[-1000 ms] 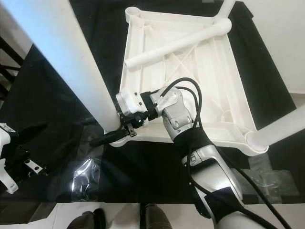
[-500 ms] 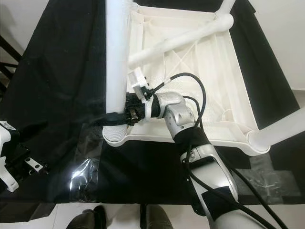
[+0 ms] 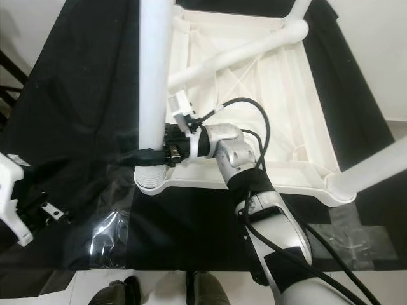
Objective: Building children table
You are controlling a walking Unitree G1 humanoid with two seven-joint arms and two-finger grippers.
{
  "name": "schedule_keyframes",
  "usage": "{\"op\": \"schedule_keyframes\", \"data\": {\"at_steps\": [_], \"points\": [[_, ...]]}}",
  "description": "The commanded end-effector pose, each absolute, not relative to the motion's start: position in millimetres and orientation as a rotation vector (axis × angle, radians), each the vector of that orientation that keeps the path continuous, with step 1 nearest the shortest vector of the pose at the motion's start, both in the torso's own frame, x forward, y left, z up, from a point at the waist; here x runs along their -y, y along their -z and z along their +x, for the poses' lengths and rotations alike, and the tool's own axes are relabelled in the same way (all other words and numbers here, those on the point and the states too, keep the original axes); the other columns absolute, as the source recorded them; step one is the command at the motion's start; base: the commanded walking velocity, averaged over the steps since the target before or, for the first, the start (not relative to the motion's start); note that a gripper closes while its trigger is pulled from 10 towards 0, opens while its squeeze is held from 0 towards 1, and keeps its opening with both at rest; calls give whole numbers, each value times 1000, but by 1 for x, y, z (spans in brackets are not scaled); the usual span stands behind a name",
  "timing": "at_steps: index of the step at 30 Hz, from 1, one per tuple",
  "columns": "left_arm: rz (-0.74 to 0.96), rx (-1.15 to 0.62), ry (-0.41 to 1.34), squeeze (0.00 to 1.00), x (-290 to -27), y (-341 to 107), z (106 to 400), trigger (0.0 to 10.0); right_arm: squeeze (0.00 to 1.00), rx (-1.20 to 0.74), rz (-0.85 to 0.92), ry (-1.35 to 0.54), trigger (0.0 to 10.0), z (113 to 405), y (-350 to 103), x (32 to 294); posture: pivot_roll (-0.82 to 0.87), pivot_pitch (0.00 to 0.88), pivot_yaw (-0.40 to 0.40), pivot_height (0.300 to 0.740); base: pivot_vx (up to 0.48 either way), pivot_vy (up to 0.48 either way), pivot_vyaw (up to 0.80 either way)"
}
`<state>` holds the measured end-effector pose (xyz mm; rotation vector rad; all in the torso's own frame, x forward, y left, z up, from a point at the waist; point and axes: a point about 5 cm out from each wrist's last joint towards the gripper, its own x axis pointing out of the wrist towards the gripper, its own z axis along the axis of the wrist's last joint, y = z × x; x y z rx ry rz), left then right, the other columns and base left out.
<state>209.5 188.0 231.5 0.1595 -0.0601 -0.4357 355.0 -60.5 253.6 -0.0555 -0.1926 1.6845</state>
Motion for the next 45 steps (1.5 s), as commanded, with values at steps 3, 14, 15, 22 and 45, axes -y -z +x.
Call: {"op": "schedule_keyframes", "data": {"at_steps": [3,14,15,22,45], "points": [[147,39,421,0,-189,-217,219,10000,0,276,-51,-1528,10000,364,-271,65,150,143,-74,740,0,0,0],[115,90,339,0,-196,-204,263,10000,0,497,179,-1410,10000,336,-283,61,108,0,-72,740,0,0,0],[119,103,351,0,-194,-204,269,10000,0,488,196,-1387,10000,335,-276,63,99,0,-69,740,0,0,0],[118,146,360,0,-192,-207,279,10000,0,351,115,-1187,10000,348,-244,66,91,0,-51,740,0,0,0],[69,240,277,0,-204,-210,302,10000,0,199,68,-763,10000,344,-205,77,22,0,16,740,0,0,0]]}}
